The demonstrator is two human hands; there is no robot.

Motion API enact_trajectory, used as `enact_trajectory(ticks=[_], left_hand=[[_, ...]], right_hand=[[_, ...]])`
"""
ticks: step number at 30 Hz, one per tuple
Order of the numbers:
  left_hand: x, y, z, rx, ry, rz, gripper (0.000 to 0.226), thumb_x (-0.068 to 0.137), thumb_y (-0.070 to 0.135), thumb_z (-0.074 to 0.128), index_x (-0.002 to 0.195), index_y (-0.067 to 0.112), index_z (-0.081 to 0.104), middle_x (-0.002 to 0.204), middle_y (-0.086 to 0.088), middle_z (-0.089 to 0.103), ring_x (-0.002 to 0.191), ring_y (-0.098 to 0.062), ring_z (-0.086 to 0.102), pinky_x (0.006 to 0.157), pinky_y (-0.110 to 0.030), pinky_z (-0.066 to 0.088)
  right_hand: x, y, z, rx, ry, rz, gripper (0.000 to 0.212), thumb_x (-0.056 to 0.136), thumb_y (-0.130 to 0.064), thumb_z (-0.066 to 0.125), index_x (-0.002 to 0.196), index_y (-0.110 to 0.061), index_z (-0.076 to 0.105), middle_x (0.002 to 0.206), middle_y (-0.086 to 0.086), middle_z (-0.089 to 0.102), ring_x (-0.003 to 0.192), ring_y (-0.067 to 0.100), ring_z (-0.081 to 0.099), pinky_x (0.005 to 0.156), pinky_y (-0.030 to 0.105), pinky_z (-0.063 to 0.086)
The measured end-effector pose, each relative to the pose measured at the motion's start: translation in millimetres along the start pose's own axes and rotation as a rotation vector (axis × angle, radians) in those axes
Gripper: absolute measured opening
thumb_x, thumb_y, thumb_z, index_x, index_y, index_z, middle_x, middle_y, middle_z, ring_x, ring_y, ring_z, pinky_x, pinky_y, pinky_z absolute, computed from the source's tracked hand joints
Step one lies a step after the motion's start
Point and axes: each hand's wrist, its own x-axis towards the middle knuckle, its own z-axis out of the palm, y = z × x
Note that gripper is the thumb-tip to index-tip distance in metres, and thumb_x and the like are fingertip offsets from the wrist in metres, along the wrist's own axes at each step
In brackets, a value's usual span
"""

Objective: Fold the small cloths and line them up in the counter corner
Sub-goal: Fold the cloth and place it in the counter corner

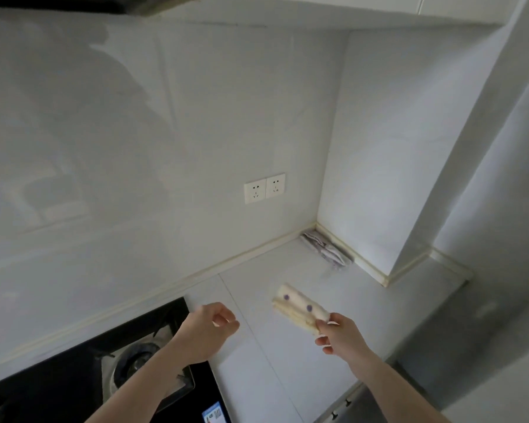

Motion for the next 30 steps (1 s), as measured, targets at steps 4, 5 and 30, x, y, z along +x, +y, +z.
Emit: enact_trajectory(ticks=[4,5,30], left_hand=[[26.5,3.8,-10.5,0.057,-0.013,-0.018,0.013,0.094,0.041,0.066,0.106,0.036,0.065,0.106,0.017,0.067,0.095,-0.004,0.067,0.088,-0.027,0.055],[34.9,7.1,-11.5,0.065,-0.009,-0.022,0.013,0.094,0.041,0.065,0.106,0.037,0.065,0.106,0.018,0.067,0.094,-0.004,0.067,0.088,-0.027,0.056],[183.3,91.6,66.1,0.12,-0.005,-0.046,0.008,0.094,0.037,0.069,0.1,0.039,0.064,0.104,0.02,0.068,0.097,0.003,0.064,0.094,-0.025,0.052]], right_hand=[[55.2,-2.7,-20.4,0.141,0.094,0.096,0.013,0.095,-0.014,0.066,0.102,-0.003,0.066,0.094,0.016,0.073,0.074,0.022,0.071,0.063,0.031,0.055],[70.9,-1.5,-26.6,0.164,0.116,0.128,0.012,0.095,-0.012,0.064,0.102,-0.002,0.065,0.096,0.017,0.072,0.075,0.022,0.07,0.065,0.032,0.055],[348.6,48.6,-141.3,0.216,0.419,0.463,0.009,0.098,-0.003,0.053,0.094,0.001,0.06,0.074,0.015,0.064,0.056,0.018,0.057,0.049,0.028,0.046]])
